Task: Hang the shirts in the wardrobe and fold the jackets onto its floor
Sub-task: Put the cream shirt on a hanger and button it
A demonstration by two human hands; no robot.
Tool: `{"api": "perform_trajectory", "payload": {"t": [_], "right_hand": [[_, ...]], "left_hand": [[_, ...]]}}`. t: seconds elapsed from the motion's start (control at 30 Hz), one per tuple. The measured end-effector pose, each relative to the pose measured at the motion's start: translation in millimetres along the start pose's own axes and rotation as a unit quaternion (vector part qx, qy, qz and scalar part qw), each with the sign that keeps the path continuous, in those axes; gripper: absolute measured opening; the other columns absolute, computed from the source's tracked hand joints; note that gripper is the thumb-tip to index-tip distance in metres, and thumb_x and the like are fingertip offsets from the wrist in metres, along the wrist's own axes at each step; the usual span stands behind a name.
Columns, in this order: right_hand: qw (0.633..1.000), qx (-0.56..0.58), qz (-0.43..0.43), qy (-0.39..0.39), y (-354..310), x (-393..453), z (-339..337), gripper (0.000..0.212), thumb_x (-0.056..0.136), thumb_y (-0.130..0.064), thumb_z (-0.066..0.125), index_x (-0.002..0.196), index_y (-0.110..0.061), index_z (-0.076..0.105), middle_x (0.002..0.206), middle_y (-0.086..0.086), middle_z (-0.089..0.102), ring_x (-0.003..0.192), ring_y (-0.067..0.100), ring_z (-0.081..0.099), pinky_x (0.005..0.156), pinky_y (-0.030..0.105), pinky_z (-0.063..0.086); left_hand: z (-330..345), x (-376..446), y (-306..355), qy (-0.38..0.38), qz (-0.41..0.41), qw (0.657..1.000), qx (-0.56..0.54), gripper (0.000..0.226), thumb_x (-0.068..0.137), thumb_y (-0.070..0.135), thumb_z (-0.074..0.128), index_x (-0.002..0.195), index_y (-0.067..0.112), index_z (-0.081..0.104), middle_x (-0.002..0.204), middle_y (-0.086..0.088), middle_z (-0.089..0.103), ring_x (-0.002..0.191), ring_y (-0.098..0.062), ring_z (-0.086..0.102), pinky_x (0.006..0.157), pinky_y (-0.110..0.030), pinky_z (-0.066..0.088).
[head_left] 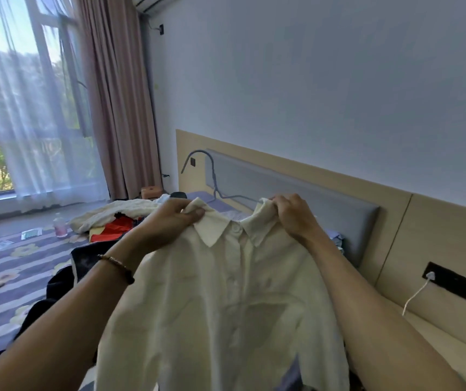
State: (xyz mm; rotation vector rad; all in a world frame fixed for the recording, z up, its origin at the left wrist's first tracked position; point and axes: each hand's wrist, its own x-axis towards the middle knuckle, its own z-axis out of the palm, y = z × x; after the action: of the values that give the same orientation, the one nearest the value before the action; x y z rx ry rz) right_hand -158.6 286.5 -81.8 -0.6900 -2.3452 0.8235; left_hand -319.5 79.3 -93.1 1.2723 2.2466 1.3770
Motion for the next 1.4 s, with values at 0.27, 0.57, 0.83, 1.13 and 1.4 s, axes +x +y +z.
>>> {"api": "perform_trajectory", "payload": {"t": [0.27, 0.57, 0.83, 1.13, 1.4], "right_hand": [[0.983, -0.130, -0.048, -0.118, -15, 42, 100, 0.016, 0.093, -0.025, 0.047, 0.085, -0.019, 0.060, 0.099, 0.008, 0.068, 0.098, 0.031, 0.060, 0.091, 0.040, 0.041], [0.938, -0.177, 0.014, -0.297, 105, 6, 366, 0.028, 0.092, -0.018, 0.043, 0.115, -0.023, 0.059, 0.113, 0.005, 0.066, 0.112, 0.029, 0.056, 0.094, 0.038, 0.037], [0.946, -0.145, 0.010, -0.290, 145, 78, 536, 0.032, 0.093, -0.014, 0.042, 0.116, -0.019, 0.063, 0.106, 0.008, 0.066, 0.102, 0.030, 0.056, 0.092, 0.037, 0.037], [0.944, -0.076, 0.128, -0.295, 221, 58, 645, 0.027, 0.095, -0.013, 0.049, 0.115, -0.011, 0.067, 0.114, 0.004, 0.066, 0.112, 0.021, 0.056, 0.096, 0.035, 0.046], [0.888, -0.036, 0.222, -0.401, 278, -16, 685, 0.028, 0.088, -0.004, 0.050, 0.096, -0.017, 0.073, 0.086, -0.007, 0.070, 0.090, 0.018, 0.068, 0.083, 0.029, 0.053]], "left_hand": [[-8, -20, -92, 0.034, -0.175, 0.973, -0.145, 0.016, 0.096, 0.019, 0.061, 0.092, 0.010, 0.074, 0.084, -0.005, 0.074, 0.077, -0.018, 0.067, 0.069, -0.028, 0.052], [61, -66, -357, 0.030, -0.358, 0.933, -0.022, 0.034, 0.093, 0.027, 0.064, 0.067, 0.006, 0.060, 0.061, 0.003, 0.052, 0.060, -0.013, 0.048, 0.058, -0.033, 0.035], [54, -6, -517, 0.094, -0.382, 0.917, 0.066, 0.022, 0.096, 0.033, 0.059, 0.077, 0.024, 0.066, 0.069, 0.005, 0.064, 0.073, -0.018, 0.060, 0.065, -0.037, 0.044], [111, 27, -635, 0.157, -0.423, 0.867, 0.212, 0.040, 0.084, 0.021, 0.064, 0.122, 0.009, 0.055, 0.120, -0.016, 0.051, 0.110, -0.035, 0.047, 0.086, -0.046, 0.044], [203, -34, -640, -0.091, -0.466, 0.861, 0.179, 0.047, 0.081, 0.061, 0.059, 0.111, 0.024, 0.051, 0.108, 0.006, 0.062, 0.097, -0.021, 0.063, 0.066, -0.030, 0.040]]}}
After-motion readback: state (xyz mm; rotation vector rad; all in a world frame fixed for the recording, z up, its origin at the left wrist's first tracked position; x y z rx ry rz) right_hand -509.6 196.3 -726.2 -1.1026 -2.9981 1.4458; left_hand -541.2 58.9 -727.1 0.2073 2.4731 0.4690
